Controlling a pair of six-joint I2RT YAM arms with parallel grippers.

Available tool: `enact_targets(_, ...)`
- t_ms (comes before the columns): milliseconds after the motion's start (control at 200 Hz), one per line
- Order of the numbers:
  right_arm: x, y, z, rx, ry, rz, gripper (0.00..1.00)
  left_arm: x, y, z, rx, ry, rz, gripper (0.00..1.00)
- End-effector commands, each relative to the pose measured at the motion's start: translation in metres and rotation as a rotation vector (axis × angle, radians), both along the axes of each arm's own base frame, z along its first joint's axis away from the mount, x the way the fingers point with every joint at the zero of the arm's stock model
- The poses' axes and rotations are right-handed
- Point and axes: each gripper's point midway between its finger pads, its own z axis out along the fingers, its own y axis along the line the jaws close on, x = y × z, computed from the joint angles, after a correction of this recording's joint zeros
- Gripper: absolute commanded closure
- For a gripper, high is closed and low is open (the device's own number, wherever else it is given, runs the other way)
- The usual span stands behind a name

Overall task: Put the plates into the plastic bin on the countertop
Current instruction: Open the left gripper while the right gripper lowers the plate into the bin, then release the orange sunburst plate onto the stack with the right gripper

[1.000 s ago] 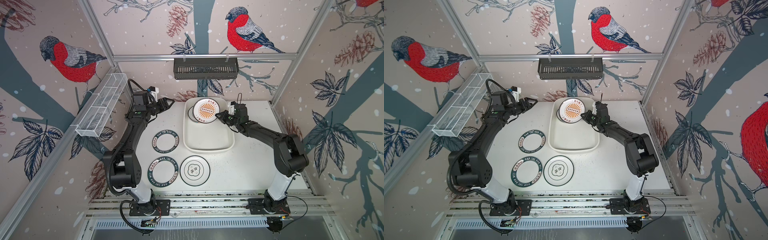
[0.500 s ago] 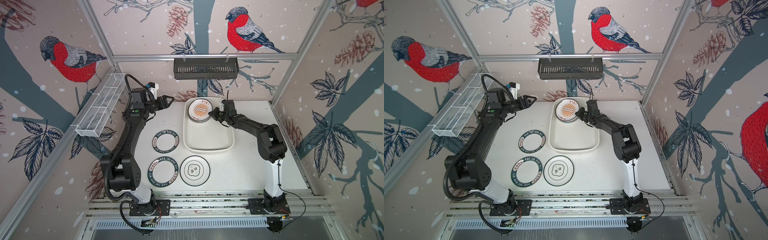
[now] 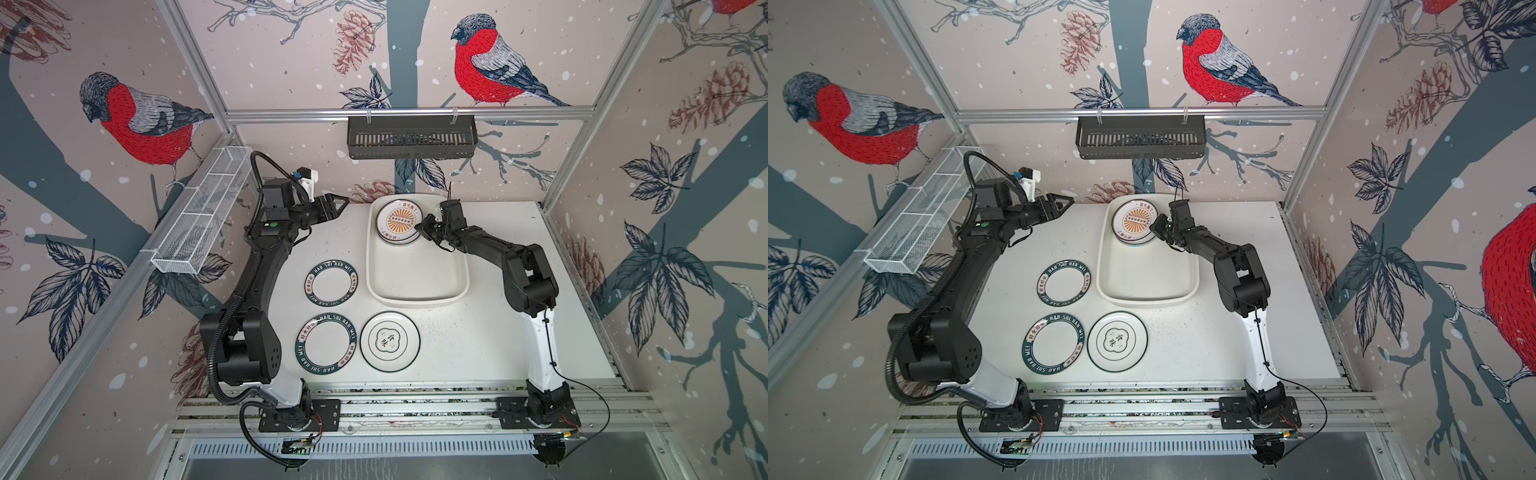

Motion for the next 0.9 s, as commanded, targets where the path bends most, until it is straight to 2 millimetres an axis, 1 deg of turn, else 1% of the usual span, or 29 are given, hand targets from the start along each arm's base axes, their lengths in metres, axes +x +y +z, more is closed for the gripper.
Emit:
enact_targets(0, 0.006, 0.003, 0.005, 0.024, -0.015, 0.003, 0.94, 0.001, -0.002, 0.007, -0.016, -0.027, -0.017, 0.35)
enact_targets(315, 0.012, -0.006, -0.008, 0.015, 0.012, -0.013, 0.92, 0.0, -0.003, 0.007, -0.022, -0.022, -0.021, 0.34)
enact_targets(585, 0.014, -0.004, -0.017, 0.034, 0.031, -0.008, 0.89, -0.001, -0.003, 0.009, -0.021, -0.026, -0.02, 0.34)
enact_targets(720, 0.014, -0.002, -0.02, 0.04, 0.039, -0.001, 0.84, -0.001, -0.003, 0.009, -0.022, -0.026, -0.02, 0.34)
enact_targets(816, 0.013, -0.001, -0.022, 0.038, 0.045, 0.001, 0.83, -0.001, -0.003, 0.009, -0.024, -0.026, -0.021, 0.34)
enact_targets(896, 0.013, -0.002, -0.024, 0.032, 0.049, 0.001, 0.8, 0.0, -0.003, 0.009, -0.025, -0.026, -0.023, 0.34)
